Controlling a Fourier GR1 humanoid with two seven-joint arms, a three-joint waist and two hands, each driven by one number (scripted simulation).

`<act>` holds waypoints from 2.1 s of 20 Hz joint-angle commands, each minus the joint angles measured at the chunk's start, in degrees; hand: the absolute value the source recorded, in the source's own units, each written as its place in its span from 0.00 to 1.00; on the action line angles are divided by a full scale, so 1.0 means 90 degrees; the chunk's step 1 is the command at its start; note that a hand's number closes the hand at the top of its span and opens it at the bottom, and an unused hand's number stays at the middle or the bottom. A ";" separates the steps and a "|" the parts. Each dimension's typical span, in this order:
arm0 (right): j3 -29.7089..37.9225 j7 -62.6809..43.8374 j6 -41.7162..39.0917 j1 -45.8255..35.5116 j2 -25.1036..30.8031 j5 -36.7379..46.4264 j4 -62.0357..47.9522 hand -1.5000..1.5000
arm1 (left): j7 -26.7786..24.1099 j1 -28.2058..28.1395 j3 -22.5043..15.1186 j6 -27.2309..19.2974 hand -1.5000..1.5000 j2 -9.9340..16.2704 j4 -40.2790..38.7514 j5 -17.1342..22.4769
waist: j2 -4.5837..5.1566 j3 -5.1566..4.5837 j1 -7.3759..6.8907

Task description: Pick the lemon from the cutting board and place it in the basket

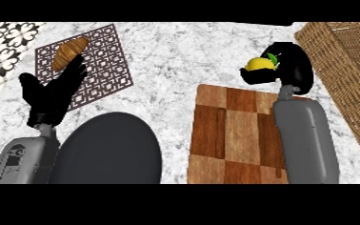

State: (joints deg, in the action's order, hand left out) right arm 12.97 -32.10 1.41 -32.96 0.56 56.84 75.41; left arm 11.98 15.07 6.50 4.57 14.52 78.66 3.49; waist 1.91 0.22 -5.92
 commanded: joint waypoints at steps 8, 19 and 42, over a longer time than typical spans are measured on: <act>0.0146 -0.2746 0.3128 -0.2919 -0.0062 0.2139 -0.1563 1.00 | 0.0057 0.0378 -0.0257 -0.0057 0.50 -0.0208 -0.0171 -0.0154 | 0.0034 -0.0058 -0.0192; 0.0946 -0.3866 0.3302 -0.5015 0.0782 0.3615 -0.4071 1.00 | 0.0117 0.0291 -0.0062 -0.0090 0.50 -0.0026 -0.0143 -0.0143 | 0.0004 -0.0042 0.0031; 0.1986 -0.4084 0.3902 -0.5166 0.2614 0.4824 -0.5992 1.00 | 0.0105 -0.0091 0.0114 -0.0124 0.50 -0.0033 0.0105 -0.0035 | -0.0056 -0.0022 0.0233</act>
State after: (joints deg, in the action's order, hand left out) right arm 29.49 -62.42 31.76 -80.84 23.59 100.28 23.06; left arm 13.02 15.35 6.91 3.87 14.28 78.88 2.92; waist 1.61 -0.03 -4.16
